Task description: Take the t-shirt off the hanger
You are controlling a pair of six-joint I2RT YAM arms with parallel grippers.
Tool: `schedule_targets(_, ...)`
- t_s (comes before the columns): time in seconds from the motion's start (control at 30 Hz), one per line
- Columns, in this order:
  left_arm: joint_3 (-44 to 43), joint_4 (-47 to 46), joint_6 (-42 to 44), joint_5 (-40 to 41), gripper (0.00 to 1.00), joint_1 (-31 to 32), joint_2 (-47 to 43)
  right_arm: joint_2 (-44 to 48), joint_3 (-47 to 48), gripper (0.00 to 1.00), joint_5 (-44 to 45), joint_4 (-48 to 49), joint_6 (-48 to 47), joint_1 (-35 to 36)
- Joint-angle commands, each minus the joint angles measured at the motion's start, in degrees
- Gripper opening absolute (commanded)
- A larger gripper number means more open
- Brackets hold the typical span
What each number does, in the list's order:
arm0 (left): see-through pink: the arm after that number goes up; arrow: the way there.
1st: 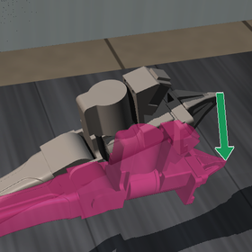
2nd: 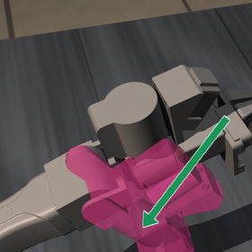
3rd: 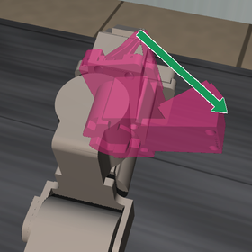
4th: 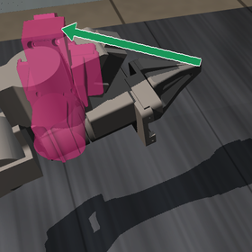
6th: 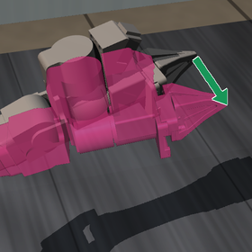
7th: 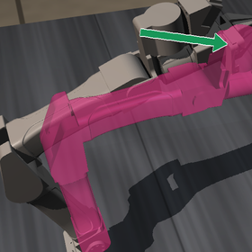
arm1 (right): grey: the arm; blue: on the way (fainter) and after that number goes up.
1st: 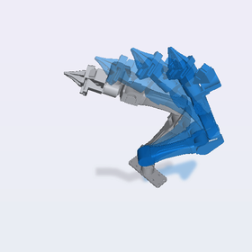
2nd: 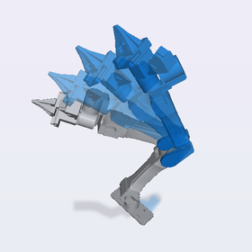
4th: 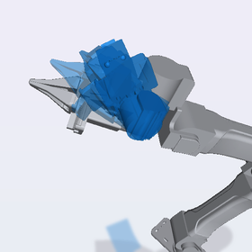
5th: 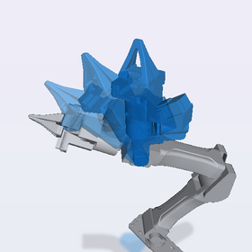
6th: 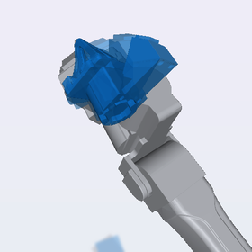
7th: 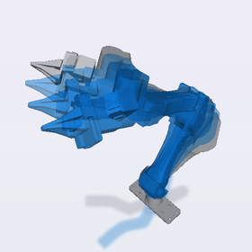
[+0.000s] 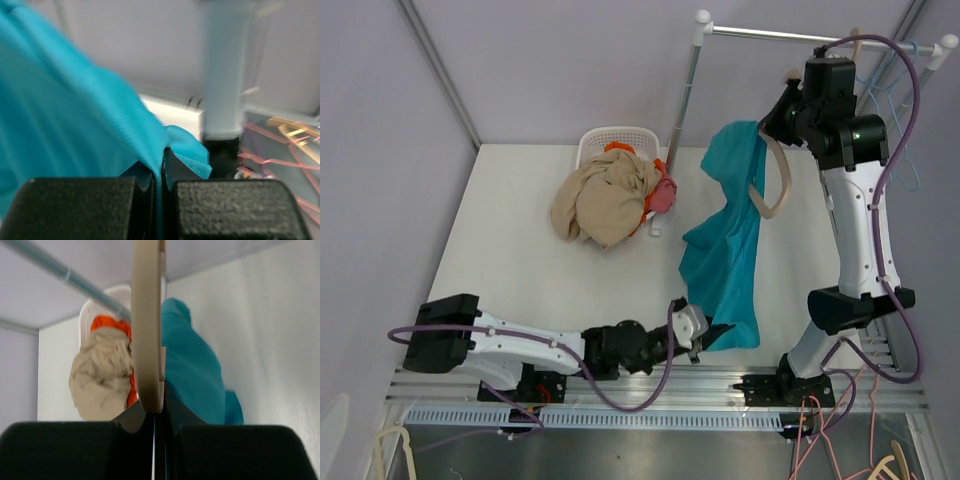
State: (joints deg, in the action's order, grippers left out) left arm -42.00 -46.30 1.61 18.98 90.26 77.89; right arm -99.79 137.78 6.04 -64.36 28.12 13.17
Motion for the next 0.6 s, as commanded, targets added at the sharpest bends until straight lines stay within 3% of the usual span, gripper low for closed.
schedule_targets(0.0, -3.25, 9.27, -13.19, -1.67, 0.01, -10.22, 0.60, 10.65, -5.83, 0.00, -8.86, 5.56, 0.72, 2.64)
schedule_targets(0.2, -15.20, 31.34, -24.44, 4.57, 0.01, -28.08, -0.46, 29.89, -28.21, 0.00, -11.49, 6.26, 1.32, 4.94)
schedule_targets(0.4, -20.49, 38.20, -29.91, -0.35, 0.01, -41.63, 1.03, 42.45, -38.89, 0.00, -11.50, 2.31, 2.73, 8.09)
schedule_targets(0.57, -28.73, 43.76, -30.70, -6.39, 0.01, -48.94, 4.46, 49.60, -43.20, 0.00, -10.97, -2.61, 4.40, 9.16)
